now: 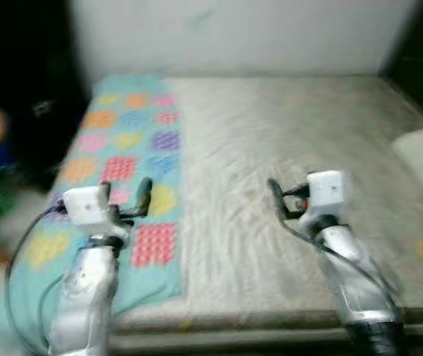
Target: Clean up the room
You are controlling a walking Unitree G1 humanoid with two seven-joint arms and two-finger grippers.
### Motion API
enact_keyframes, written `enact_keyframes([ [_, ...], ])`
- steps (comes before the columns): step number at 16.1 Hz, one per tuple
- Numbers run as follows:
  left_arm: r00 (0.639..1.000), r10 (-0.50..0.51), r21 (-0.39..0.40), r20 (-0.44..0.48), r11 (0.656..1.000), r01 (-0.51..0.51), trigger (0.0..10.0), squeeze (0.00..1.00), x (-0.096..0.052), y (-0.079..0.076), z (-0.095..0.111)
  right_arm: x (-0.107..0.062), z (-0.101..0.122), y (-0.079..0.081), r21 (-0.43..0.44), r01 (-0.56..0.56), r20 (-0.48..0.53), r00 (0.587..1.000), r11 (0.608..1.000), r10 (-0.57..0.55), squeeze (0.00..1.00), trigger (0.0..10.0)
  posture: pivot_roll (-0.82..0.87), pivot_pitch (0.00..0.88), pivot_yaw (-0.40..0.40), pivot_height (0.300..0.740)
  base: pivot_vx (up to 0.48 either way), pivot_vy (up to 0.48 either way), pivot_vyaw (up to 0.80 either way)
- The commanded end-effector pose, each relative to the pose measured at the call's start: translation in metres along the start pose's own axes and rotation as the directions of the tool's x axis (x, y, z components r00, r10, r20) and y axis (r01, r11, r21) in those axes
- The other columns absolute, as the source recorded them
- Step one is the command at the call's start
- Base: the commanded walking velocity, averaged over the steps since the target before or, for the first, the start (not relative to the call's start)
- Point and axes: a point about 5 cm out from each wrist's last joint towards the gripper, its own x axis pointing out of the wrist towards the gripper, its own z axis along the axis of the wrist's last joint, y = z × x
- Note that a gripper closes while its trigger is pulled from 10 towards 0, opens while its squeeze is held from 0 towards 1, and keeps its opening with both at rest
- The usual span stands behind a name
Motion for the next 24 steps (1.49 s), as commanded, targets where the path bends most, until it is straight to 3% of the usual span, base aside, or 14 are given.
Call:
enact_keyframes([
  [1,0.999,0.043,0.030,0.004,0.999,-0.043,10.0,0.00,-0.0040,0.0108,0.0046,0.0045,0.0082,0.0108,0.011,-0.030,0.033,0.999,0.999,0.030,0.00,10.0,-0.10,0.010,0.004,0.740,0.000,0.000,0.00],
  [6,0.999,0.046,0.026,0.006,0.999,-0.047,10.0,0.00,-0.0029,0.0113,0.0053,0.0046,0.0080,0.0110,0.011,-0.033,0.033,0.999,0.999,0.033,0.00,10.0,-0.10,0.011,0.004,0.740,0.000,0.072,0.00],
  [24,0.997,0.075,0.009,0.011,0.997,-0.075,10.0,0.00,-0.0030,0.0129,0.0042,0.0061,0.0101,0.0116,-0.007,-0.054,0.033,0.998,0.999,0.054,0.00,10.0,-0.11,0.014,-0.005,0.740,0.000,0.475,-0.07],
])
